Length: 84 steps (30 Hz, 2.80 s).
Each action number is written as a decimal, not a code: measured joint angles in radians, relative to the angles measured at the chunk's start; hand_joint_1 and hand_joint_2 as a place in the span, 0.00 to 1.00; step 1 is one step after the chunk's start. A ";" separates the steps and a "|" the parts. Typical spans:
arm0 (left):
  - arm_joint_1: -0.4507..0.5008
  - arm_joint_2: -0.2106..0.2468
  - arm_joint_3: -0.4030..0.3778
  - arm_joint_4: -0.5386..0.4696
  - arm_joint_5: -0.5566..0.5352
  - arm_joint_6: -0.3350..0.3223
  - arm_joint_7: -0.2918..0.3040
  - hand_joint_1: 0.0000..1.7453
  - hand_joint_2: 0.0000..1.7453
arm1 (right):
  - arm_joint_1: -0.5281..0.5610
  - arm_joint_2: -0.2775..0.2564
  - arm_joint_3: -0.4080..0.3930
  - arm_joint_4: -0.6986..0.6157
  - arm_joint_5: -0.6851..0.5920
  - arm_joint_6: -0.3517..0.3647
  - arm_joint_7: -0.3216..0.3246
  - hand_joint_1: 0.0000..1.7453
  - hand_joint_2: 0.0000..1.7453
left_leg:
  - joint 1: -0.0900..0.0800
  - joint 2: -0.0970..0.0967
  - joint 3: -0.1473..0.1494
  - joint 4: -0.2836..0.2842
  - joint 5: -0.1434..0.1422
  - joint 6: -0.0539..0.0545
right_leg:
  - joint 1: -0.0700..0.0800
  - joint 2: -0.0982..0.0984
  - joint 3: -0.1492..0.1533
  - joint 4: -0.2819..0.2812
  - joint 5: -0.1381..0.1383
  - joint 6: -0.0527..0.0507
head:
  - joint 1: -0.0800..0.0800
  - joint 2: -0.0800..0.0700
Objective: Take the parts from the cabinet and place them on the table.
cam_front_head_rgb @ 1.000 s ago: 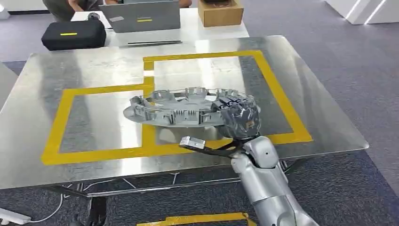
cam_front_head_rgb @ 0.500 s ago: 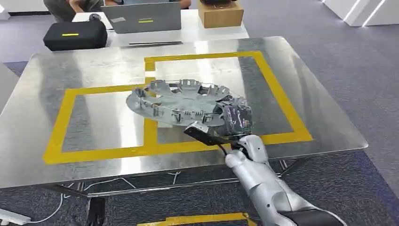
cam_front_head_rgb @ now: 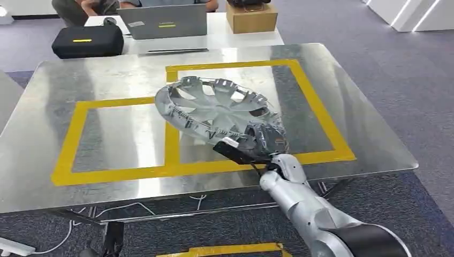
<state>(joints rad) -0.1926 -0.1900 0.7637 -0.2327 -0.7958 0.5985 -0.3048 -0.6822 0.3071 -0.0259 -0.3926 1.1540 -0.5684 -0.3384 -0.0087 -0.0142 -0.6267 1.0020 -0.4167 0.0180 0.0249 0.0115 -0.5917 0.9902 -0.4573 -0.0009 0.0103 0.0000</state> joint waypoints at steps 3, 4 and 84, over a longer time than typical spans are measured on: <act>0.000 0.000 -0.001 0.000 0.000 0.000 0.000 0.00 0.00 | -0.004 -0.002 0.001 0.006 -0.005 0.000 -0.003 1.00 1.00 | 0.000 0.000 0.000 0.000 0.000 0.000 | 0.000 0.000 0.000 0.000 0.000 0.000 | 0.000 0.000; 0.000 0.000 -0.001 0.000 0.000 0.000 0.000 0.00 0.00 | -0.004 -0.002 0.002 0.007 -0.005 0.000 -0.003 1.00 1.00 | 0.000 0.000 0.000 0.000 0.001 0.000 | 0.000 0.000 0.000 0.000 0.000 0.000 | 0.000 0.000; -0.018 -0.010 -0.014 0.000 0.078 -0.045 -0.138 0.00 0.00 | 0.020 -0.037 0.223 -0.024 -0.288 -0.091 -0.132 0.00 0.00 | -0.001 0.001 -0.001 0.000 0.000 0.000 | -0.001 0.001 -0.002 0.000 0.001 0.000 | 0.000 0.000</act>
<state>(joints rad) -0.2103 -0.2003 0.7492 -0.2327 -0.7179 0.5535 -0.4429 -0.6618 0.2705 0.1975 -0.4165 0.8663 -0.6591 -0.4707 -0.0096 -0.0136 -0.6279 1.0020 -0.4165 0.0176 0.0240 0.0125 -0.5933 0.9902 -0.4567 -0.0013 0.0099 0.0000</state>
